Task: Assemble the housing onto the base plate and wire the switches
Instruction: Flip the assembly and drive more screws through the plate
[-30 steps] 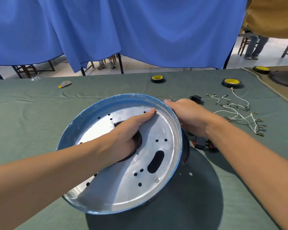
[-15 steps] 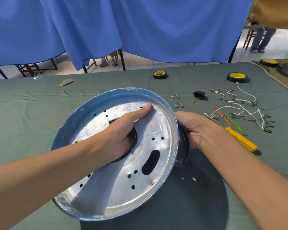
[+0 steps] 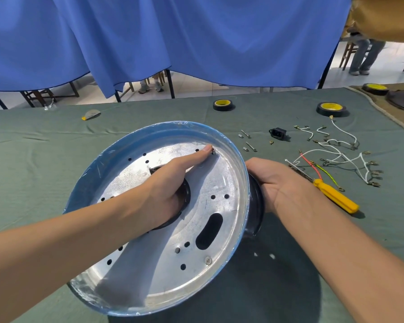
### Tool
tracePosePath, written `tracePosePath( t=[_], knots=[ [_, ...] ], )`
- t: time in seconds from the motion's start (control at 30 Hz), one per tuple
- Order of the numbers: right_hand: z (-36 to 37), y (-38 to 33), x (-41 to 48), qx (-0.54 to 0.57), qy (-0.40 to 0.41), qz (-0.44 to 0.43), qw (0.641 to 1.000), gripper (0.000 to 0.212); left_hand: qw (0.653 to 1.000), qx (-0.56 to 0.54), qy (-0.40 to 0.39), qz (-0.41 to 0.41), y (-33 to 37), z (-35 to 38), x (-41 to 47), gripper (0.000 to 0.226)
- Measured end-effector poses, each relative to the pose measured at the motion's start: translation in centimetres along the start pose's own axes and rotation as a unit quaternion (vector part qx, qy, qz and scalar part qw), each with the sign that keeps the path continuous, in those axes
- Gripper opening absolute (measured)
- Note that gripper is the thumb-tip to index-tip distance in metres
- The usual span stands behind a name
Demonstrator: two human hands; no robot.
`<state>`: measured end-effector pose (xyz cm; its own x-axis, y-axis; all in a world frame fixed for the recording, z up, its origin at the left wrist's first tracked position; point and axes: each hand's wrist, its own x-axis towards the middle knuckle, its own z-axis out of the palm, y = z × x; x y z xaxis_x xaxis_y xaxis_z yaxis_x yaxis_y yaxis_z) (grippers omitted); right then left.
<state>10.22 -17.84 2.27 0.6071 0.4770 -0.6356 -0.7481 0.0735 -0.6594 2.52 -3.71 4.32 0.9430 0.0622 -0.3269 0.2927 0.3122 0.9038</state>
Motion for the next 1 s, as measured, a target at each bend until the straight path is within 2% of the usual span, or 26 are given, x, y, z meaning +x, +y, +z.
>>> tracePosePath(
  t=[0.1, 0.27, 0.43, 0.63, 0.73, 0.83, 0.93, 1.0],
  knots=[
    [0.1, 0.1, -0.2, -0.002, 0.002, -0.006, 1.000, 0.015, 1.000, -0.002, 0.002, -0.003, 0.0, 0.0, -0.1, 0.030],
    [0.3, 0.2, -0.6, 0.015, -0.012, -0.002, 1.000, 0.019, 0.999, -0.011, 0.024, 0.040, 0.2, 0.5, -0.3, 0.023],
    [0.5, 0.3, -0.8, 0.019, -0.026, -0.011, 0.999, 0.019, 0.998, 0.016, 0.058, 0.034, 0.6, 0.4, -0.8, 0.035],
    [0.5, 0.6, -0.7, 0.021, -0.045, -0.017, 0.999, 0.011, 0.997, 0.028, 0.062, 0.037, 1.0, 0.5, -1.3, 0.044],
    [0.5, 0.8, -0.5, 0.053, -0.037, -0.032, 0.997, 0.023, 0.997, 0.018, 0.070, 0.029, 1.3, 0.6, -1.6, 0.041],
    [0.6, 1.0, -0.6, 0.049, -0.051, -0.033, 0.997, 0.009, 0.996, 0.015, 0.083, 0.013, 1.5, 0.8, -1.9, 0.034],
    [0.6, 1.0, -0.8, 0.034, -0.052, -0.049, 0.997, 0.027, 0.996, 0.009, 0.086, 0.009, 1.4, 0.8, -1.9, 0.031],
    [0.6, 1.0, -1.0, 0.027, -0.052, -0.059, 0.997, 0.031, 0.996, 0.000, 0.084, 0.004, 1.3, 0.8, -2.0, 0.032]
  ],
)
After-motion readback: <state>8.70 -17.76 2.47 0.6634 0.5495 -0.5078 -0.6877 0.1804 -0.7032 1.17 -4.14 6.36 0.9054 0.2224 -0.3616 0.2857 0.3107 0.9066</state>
